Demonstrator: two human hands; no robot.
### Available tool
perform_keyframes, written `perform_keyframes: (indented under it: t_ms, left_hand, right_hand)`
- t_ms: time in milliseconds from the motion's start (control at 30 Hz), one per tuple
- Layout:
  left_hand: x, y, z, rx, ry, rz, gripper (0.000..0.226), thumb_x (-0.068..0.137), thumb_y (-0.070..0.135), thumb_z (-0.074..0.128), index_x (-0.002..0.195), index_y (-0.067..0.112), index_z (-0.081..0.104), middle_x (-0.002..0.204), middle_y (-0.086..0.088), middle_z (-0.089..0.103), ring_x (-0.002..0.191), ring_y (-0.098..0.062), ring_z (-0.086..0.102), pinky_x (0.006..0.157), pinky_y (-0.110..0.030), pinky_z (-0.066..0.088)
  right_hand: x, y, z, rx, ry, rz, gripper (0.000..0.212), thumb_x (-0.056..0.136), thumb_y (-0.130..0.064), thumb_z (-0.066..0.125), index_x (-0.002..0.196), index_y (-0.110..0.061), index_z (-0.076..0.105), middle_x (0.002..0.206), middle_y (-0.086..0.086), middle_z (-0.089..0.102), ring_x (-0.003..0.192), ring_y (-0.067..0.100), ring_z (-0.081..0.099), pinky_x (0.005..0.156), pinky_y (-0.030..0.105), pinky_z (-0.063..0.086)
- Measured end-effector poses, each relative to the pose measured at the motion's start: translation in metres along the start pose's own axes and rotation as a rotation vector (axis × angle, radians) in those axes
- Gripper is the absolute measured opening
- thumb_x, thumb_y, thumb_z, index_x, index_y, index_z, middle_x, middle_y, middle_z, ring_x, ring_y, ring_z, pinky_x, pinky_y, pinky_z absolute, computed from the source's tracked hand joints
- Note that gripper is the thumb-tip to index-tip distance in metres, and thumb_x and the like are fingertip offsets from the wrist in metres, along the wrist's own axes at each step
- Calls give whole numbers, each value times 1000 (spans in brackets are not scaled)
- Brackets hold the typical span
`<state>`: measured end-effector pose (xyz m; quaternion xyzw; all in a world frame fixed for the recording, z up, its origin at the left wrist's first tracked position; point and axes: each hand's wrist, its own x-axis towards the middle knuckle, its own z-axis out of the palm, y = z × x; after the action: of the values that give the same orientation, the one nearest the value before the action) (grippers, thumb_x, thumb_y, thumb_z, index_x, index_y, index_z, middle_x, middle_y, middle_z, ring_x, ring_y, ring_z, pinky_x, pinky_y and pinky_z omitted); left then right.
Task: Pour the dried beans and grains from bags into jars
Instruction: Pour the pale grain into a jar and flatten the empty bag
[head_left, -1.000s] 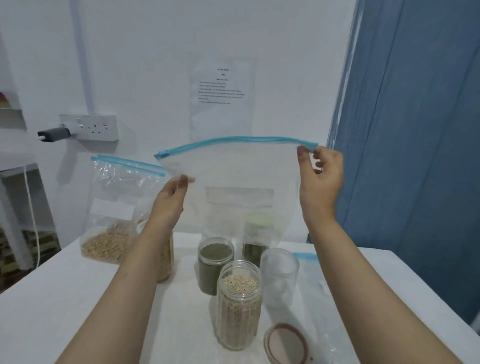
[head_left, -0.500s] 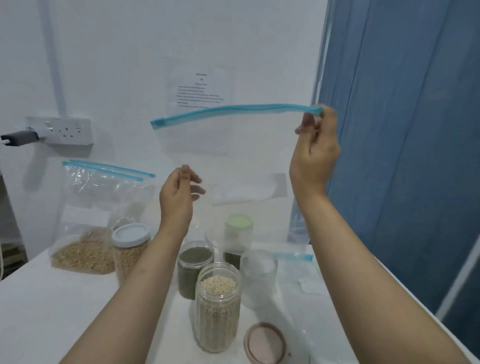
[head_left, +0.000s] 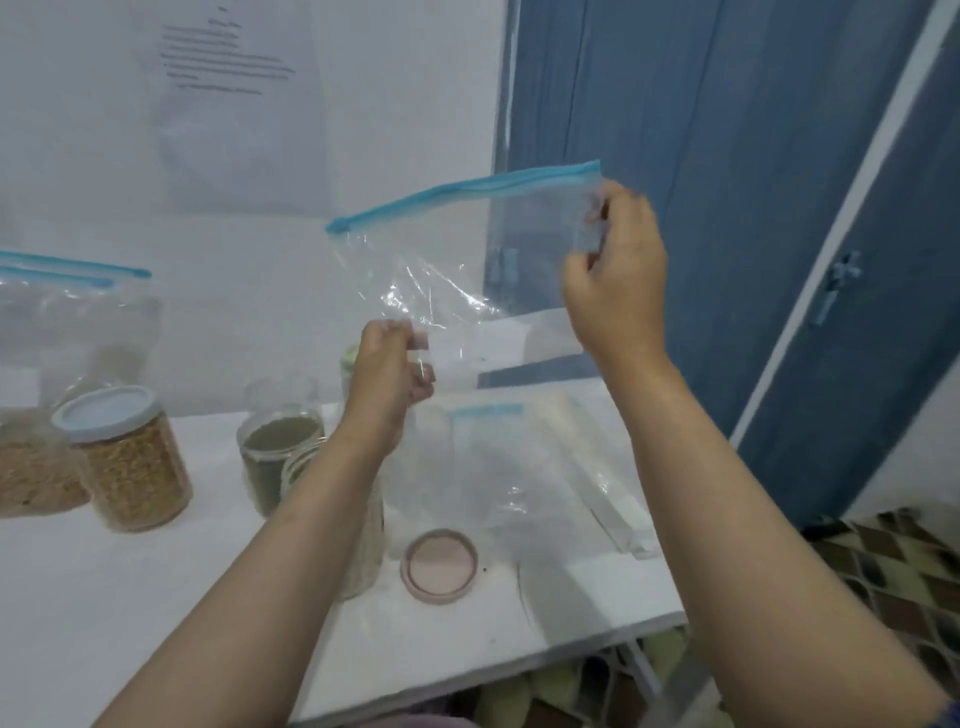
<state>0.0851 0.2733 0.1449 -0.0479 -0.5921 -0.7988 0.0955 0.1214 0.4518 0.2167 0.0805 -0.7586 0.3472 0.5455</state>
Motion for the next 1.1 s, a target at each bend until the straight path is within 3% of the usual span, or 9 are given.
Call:
perform_keyframes:
  t_ms: [133, 233, 367, 467, 567, 667, 833, 933, 1100]
  left_hand:
    - [-11, -36, 16, -20, -41, -170, 7, 104, 18, 38, 102, 15, 44, 80, 2, 52, 54, -15, 51, 39, -15, 36]
    - [-21, -68, 27, -98, -31, -294, 12, 103, 16, 43, 92, 19, 47, 76, 1, 52, 56, -19, 50, 36, -13, 33]
    - [-34, -112, 37, -175, -22, -417, 6, 101, 23, 50, 100, 17, 52, 80, 0, 62, 58, -15, 54, 50, -21, 45]
    - [-45, -139, 40, -150, -20, -396, 13, 101, 21, 50, 112, 15, 54, 94, 0, 70, 74, -16, 64, 71, -29, 50]
    - [-47, -165, 41, 1, 79, -301, 12, 101, 15, 50, 112, 14, 54, 98, -2, 69, 86, -18, 62, 79, -28, 48]
    - [-50, -186, 39, 226, 142, -197, 15, 103, 22, 47, 112, 15, 56, 99, 5, 68, 97, -16, 61, 87, -27, 45]
    - [-50, -209, 36, 369, 230, -194, 11, 100, 23, 52, 106, 24, 61, 85, 30, 64, 93, -5, 57, 88, -34, 43]
    - [-43, -216, 36, 407, 225, -195, 7, 97, 27, 57, 96, 31, 62, 88, 25, 65, 91, -9, 59, 88, -36, 46]
    - [-43, -224, 45, 163, 244, -267, 10, 98, 22, 57, 98, 28, 64, 82, 21, 66, 87, -10, 57, 81, -26, 42]
  right_hand:
    - [-20, 31, -22, -96, 2, 31, 36, 88, 4, 49, 120, -5, 64, 105, 2, 62, 93, 13, 54, 82, 19, 42]
    - [-37, 54, -38, -165, -51, 100, 30, 96, -6, 49, 120, -15, 64, 86, -6, 61, 81, 20, 55, 73, 31, 44]
    - [-65, 95, -47, -206, -148, 277, 23, 102, -22, 47, 121, -26, 59, 76, -5, 61, 70, 19, 55, 63, 32, 44]
    - [-83, 126, -47, -148, -185, 448, 20, 105, -30, 43, 114, -24, 59, 83, -8, 66, 75, 13, 58, 63, 29, 43]
    - [-98, 156, -46, -61, -240, 639, 17, 105, -29, 44, 98, -22, 57, 82, -11, 68, 75, 1, 58, 63, 23, 42]
    - [-116, 179, -41, 47, -285, 783, 15, 102, -21, 46, 94, -23, 58, 82, -7, 70, 69, 10, 59, 67, 29, 50]
    - [-135, 197, -40, 263, -565, 1033, 19, 94, -15, 55, 112, -20, 59, 106, 2, 67, 76, 12, 68, 80, 28, 58]
    - [-139, 205, -40, 401, -695, 1128, 28, 96, -6, 48, 119, -18, 55, 112, 7, 69, 95, 19, 72, 90, 35, 57]
    - [-132, 218, -39, 530, -847, 1229, 30, 100, -7, 45, 123, -24, 55, 120, 6, 66, 109, 20, 68, 73, 25, 54]
